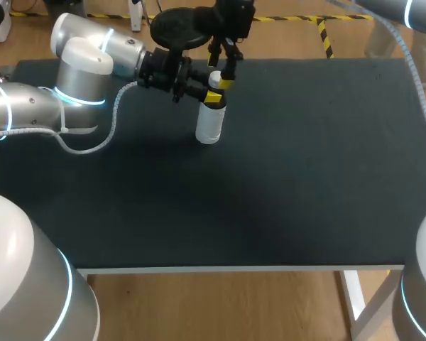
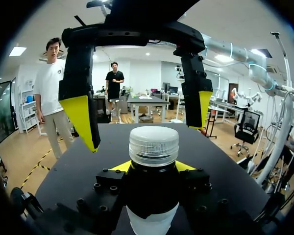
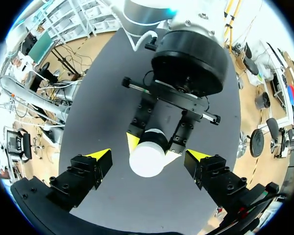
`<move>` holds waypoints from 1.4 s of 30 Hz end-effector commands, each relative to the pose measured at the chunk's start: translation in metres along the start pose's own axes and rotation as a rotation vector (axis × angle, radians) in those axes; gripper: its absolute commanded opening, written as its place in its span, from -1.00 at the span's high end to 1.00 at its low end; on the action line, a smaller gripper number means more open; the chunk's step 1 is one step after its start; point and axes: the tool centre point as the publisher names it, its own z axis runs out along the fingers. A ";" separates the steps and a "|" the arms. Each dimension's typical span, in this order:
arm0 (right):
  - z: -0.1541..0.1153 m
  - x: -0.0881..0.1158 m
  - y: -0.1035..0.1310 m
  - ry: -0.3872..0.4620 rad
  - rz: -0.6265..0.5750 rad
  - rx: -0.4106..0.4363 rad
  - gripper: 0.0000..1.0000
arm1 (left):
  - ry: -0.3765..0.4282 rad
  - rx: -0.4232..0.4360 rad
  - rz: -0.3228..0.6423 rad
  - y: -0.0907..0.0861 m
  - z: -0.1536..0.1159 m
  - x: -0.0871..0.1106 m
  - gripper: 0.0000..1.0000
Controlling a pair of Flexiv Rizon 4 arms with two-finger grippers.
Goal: Unscrew the bottle cap
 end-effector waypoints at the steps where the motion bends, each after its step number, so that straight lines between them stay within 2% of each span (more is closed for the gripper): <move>1: 0.003 -0.004 0.000 0.009 0.005 0.002 -1.00 | 0.003 0.001 0.000 0.001 0.000 -0.001 1.00; 5: 0.005 -0.004 -0.002 0.015 0.015 0.004 -1.00 | 0.003 0.001 0.000 0.001 0.000 -0.001 1.00; 6: 0.005 -0.004 -0.002 0.016 0.016 0.004 -0.81 | 0.003 0.001 0.000 0.001 0.000 -0.001 1.00; 7: 0.005 -0.004 -0.003 0.016 0.017 0.004 -0.20 | 0.003 0.001 0.000 0.001 0.000 -0.001 1.00; 8: 0.005 -0.004 -0.003 0.018 0.016 0.004 0.26 | 0.003 0.001 0.000 0.001 0.000 -0.001 1.00; 10: 0.005 -0.005 -0.003 0.019 0.012 0.007 1.00 | 0.003 0.001 0.000 0.001 0.000 -0.001 1.00; 19: 0.004 -0.004 -0.005 0.011 -0.032 0.007 1.00 | 0.003 0.001 0.000 0.001 0.000 -0.001 1.00; 25: 0.004 -0.004 -0.006 -0.018 -0.117 0.003 1.00 | 0.003 0.001 0.000 0.001 0.000 -0.001 1.00; 30: 0.004 -0.001 -0.006 -0.023 -0.213 -0.032 1.00 | 0.003 0.001 0.000 0.001 0.000 -0.001 1.00; 37: 0.004 0.002 -0.006 -0.003 -0.315 -0.065 1.00 | 0.003 0.001 0.000 0.001 0.000 -0.001 1.00; 42: 0.006 0.003 -0.009 0.017 -0.370 -0.049 1.00 | 0.003 0.001 0.000 0.001 0.000 -0.001 1.00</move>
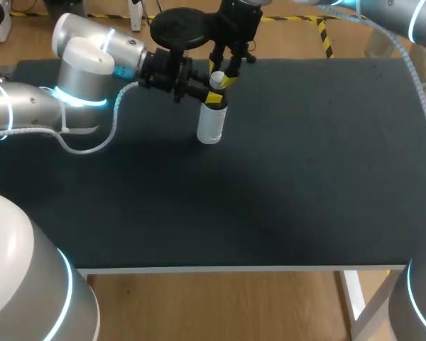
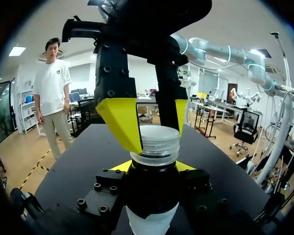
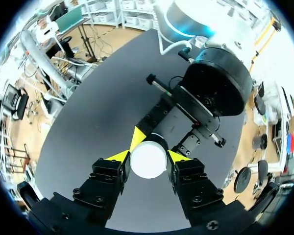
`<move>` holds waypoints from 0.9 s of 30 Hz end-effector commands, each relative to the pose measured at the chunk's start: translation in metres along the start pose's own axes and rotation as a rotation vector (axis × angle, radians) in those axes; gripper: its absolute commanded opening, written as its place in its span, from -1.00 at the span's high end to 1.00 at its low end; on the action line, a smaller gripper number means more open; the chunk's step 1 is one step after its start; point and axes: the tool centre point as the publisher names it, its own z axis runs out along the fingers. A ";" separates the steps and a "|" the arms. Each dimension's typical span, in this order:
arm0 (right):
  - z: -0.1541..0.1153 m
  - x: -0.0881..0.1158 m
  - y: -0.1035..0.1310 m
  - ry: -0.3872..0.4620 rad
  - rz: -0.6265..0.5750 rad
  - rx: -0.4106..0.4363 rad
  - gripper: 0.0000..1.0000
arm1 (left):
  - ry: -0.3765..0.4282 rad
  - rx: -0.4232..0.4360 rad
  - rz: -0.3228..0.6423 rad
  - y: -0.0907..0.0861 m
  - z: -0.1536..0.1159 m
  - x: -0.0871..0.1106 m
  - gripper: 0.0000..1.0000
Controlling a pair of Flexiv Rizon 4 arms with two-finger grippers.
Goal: Unscrew the bottle cap
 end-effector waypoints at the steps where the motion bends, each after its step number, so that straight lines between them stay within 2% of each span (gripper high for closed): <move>1: -0.001 0.000 -0.002 0.015 -0.029 0.016 1.00 | -0.002 0.001 -0.001 0.002 -0.002 -0.003 1.00; 9: 0.002 0.000 0.001 -0.002 -0.204 0.046 1.00 | -0.002 0.001 -0.001 0.002 -0.002 -0.003 1.00; 16: 0.006 0.006 0.005 -0.043 -0.369 0.029 1.00 | -0.002 0.001 -0.001 0.002 -0.002 -0.003 1.00; 27: 0.001 0.004 -0.002 -0.032 -0.479 -0.002 1.00 | -0.002 0.001 -0.001 0.002 -0.002 -0.003 1.00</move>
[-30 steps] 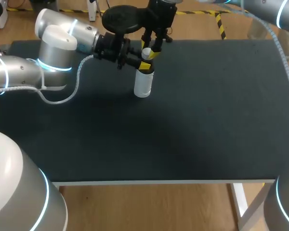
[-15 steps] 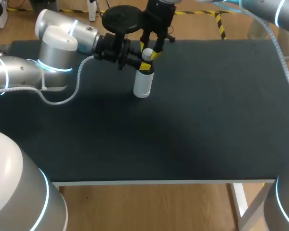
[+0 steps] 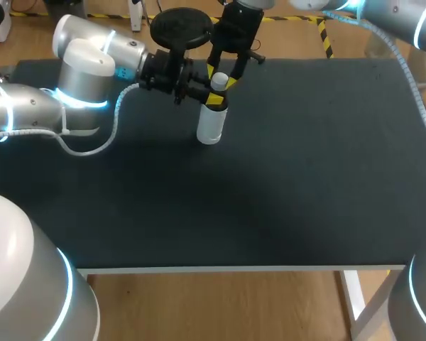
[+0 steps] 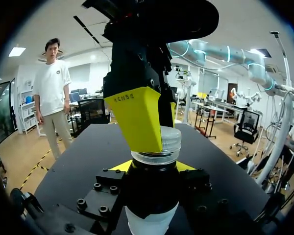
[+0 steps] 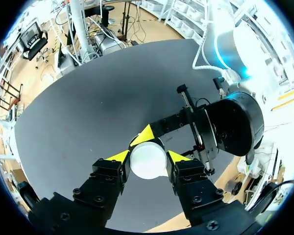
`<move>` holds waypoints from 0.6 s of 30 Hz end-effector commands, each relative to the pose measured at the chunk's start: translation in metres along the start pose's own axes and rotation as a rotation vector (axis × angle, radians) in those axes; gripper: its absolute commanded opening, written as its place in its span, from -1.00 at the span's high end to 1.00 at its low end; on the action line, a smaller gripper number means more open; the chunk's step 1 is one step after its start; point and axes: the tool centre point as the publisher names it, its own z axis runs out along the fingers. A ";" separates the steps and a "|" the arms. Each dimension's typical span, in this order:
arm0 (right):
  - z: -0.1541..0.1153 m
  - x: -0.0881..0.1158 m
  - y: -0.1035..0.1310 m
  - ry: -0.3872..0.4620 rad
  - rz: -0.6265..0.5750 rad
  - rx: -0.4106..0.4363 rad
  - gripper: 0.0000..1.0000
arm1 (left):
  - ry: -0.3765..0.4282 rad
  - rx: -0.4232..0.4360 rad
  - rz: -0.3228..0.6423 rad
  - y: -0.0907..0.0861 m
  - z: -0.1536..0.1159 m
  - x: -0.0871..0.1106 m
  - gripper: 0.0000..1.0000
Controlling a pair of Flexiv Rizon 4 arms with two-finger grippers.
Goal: Unscrew the bottle cap
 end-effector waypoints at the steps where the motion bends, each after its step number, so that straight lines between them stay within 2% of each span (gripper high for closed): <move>1: -0.001 0.005 -0.002 -0.005 -0.032 -0.030 1.00 | 0.001 0.001 -0.002 0.001 -0.005 -0.005 1.00; 10: -0.005 0.005 -0.002 0.011 -0.122 -0.039 1.00 | 0.001 0.001 -0.002 0.001 -0.005 -0.005 1.00; 16: -0.008 0.002 -0.002 0.032 -0.120 -0.026 1.00 | 0.001 0.001 -0.002 0.001 -0.005 -0.005 1.00; 18: -0.008 0.000 0.000 0.016 -0.079 -0.031 1.00 | 0.001 0.001 -0.002 0.001 -0.005 -0.005 1.00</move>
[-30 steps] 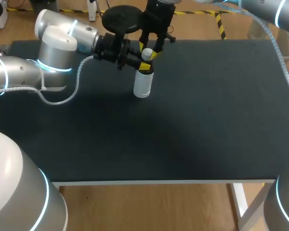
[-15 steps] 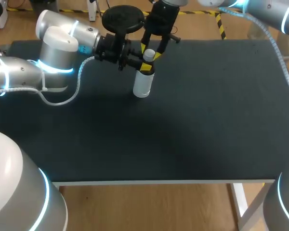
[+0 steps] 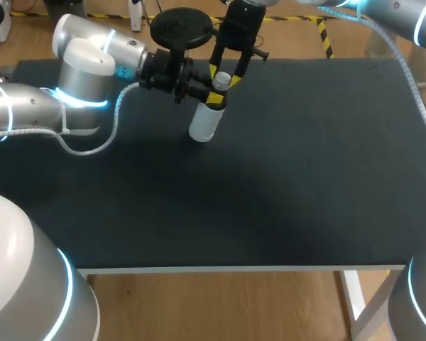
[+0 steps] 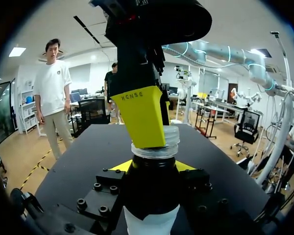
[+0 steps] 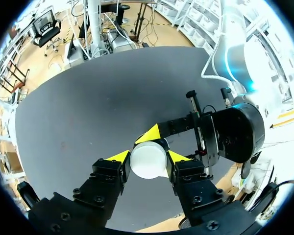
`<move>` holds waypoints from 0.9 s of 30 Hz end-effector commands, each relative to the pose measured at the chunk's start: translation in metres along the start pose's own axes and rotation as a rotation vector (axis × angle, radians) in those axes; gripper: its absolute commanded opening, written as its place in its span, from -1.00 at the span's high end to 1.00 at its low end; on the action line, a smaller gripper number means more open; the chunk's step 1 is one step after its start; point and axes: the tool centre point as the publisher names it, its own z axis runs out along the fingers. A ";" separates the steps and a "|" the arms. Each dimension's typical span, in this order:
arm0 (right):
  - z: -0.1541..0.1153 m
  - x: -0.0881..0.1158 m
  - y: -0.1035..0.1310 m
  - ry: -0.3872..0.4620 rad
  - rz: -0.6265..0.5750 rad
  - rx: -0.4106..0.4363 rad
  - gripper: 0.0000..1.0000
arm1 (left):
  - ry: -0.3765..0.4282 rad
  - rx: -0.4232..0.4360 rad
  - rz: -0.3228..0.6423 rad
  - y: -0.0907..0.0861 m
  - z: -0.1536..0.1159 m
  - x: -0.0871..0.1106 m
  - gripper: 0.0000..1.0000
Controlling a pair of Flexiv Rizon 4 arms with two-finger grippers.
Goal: Unscrew the bottle cap
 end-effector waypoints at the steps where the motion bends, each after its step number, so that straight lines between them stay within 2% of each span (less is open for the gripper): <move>1: -0.005 -0.002 0.003 -0.008 0.055 0.000 -1.00 | 0.003 0.000 -0.001 0.003 -0.004 -0.004 1.00; 3: -0.007 -0.004 0.002 -0.023 0.161 -0.007 -1.00 | 0.003 0.000 -0.001 0.003 -0.004 -0.004 1.00; 4: -0.009 -0.007 -0.001 -0.059 0.223 -0.008 -1.00 | 0.003 0.000 -0.001 0.003 -0.004 -0.004 1.00; 5: -0.010 -0.006 -0.001 -0.057 0.239 -0.013 -1.00 | 0.003 0.000 -0.001 0.003 -0.004 -0.004 1.00; 7: -0.016 -0.009 -0.004 -0.107 0.424 -0.055 -1.00 | 0.003 0.000 -0.001 0.003 -0.004 -0.004 1.00; 8: -0.016 -0.008 -0.004 -0.099 0.461 -0.037 -1.00 | 0.003 0.000 -0.001 0.003 -0.004 -0.004 1.00; 9: -0.016 -0.008 -0.005 -0.124 0.564 -0.022 -1.00 | 0.003 0.000 -0.001 0.003 -0.004 -0.004 1.00; 10: -0.017 -0.011 -0.008 -0.144 0.709 -0.052 -1.00 | 0.003 0.000 -0.001 0.003 -0.004 -0.004 1.00; 12: -0.017 -0.008 -0.008 -0.139 0.872 -0.069 -1.00 | 0.003 0.000 -0.001 0.003 -0.004 -0.004 1.00; 13: -0.017 -0.008 -0.008 -0.139 0.909 -0.064 -1.00 | 0.003 0.000 -0.001 0.003 -0.004 -0.004 1.00; 14: -0.016 -0.006 -0.006 -0.103 0.985 -0.083 -1.00 | 0.003 0.000 -0.001 0.003 -0.004 -0.004 1.00; 15: -0.015 -0.005 -0.005 -0.121 1.047 -0.103 -1.00 | 0.003 0.000 -0.001 0.003 -0.004 -0.004 1.00; 18: -0.015 -0.004 -0.003 -0.110 1.134 -0.081 -1.00 | 0.003 0.000 -0.001 0.003 -0.004 -0.004 1.00; 20: -0.015 -0.006 -0.004 -0.087 1.199 -0.032 -1.00 | 0.003 0.000 -0.001 0.003 -0.004 -0.004 1.00; 27: -0.016 -0.007 -0.001 -0.104 1.269 -0.030 -1.00 | 0.003 0.000 -0.001 0.003 -0.004 -0.004 1.00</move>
